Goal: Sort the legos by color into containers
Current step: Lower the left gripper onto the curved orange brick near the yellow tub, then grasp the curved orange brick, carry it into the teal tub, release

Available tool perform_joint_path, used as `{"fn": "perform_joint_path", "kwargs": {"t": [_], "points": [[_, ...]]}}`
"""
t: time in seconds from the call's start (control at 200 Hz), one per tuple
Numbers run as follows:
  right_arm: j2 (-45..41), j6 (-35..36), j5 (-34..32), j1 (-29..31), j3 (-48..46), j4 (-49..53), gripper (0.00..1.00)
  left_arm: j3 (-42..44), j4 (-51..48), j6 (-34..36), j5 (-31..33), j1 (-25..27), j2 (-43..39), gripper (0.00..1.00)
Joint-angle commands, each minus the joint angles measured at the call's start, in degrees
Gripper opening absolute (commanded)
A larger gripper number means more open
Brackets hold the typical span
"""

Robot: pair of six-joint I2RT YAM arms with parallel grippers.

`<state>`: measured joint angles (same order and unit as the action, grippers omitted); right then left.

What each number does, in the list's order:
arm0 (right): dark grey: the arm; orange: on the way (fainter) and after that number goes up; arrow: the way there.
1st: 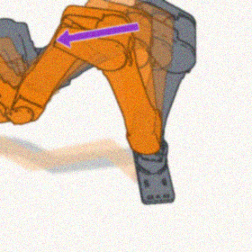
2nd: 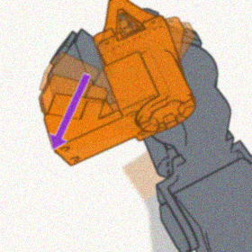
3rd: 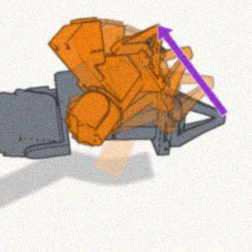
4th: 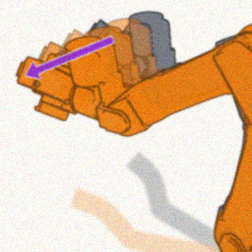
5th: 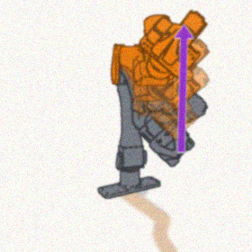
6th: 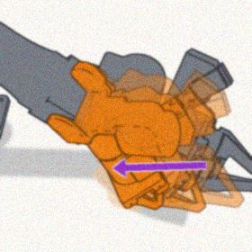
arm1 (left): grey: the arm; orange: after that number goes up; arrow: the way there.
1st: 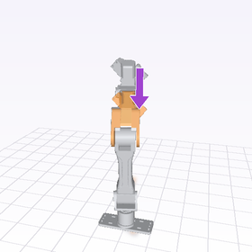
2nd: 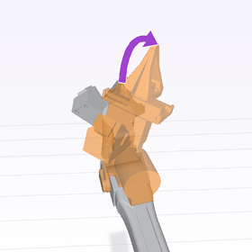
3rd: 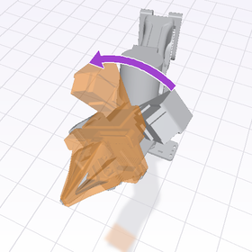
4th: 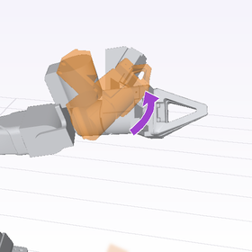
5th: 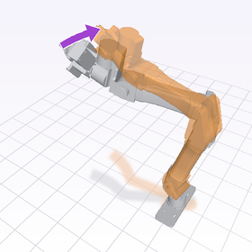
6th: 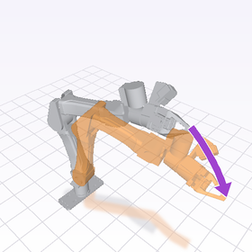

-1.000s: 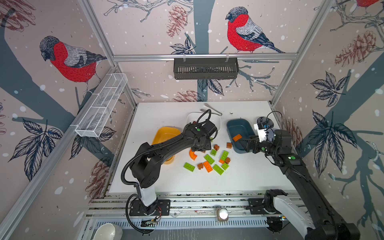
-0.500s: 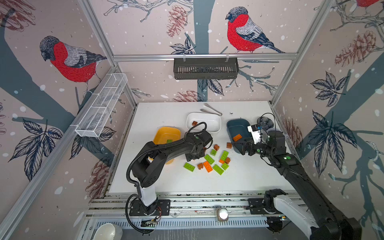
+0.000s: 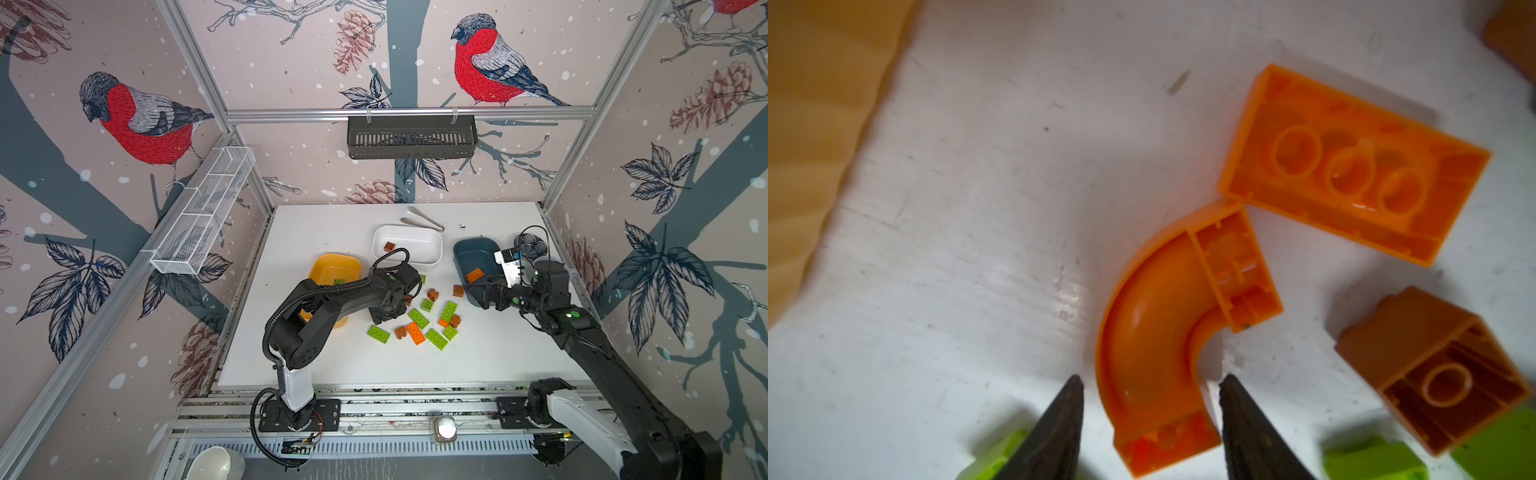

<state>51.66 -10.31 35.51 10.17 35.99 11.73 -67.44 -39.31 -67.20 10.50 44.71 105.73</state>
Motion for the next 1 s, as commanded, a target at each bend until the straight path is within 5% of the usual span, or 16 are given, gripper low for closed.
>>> {"fn": "perform_joint_path", "kwargs": {"t": [0.0, 0.54, 0.996], "points": [[0.28, 0.64, -0.31, 0.12, 0.22, -1.55, 0.99, -0.24, 0.19, -0.13, 0.62, -0.30, 0.50, 0.51], [0.90, 1.30, -0.17, 0.20, 0.66, -1.53, 0.99, 1.74, 0.90, 3.88, 0.61, -1.41, -0.49, 0.32], [1.87, 1.91, -1.22, -0.51, 2.74, -1.30, 0.99, -9.77, -8.76, 13.20, 2.44, -0.51, -7.30, 0.29]]}}
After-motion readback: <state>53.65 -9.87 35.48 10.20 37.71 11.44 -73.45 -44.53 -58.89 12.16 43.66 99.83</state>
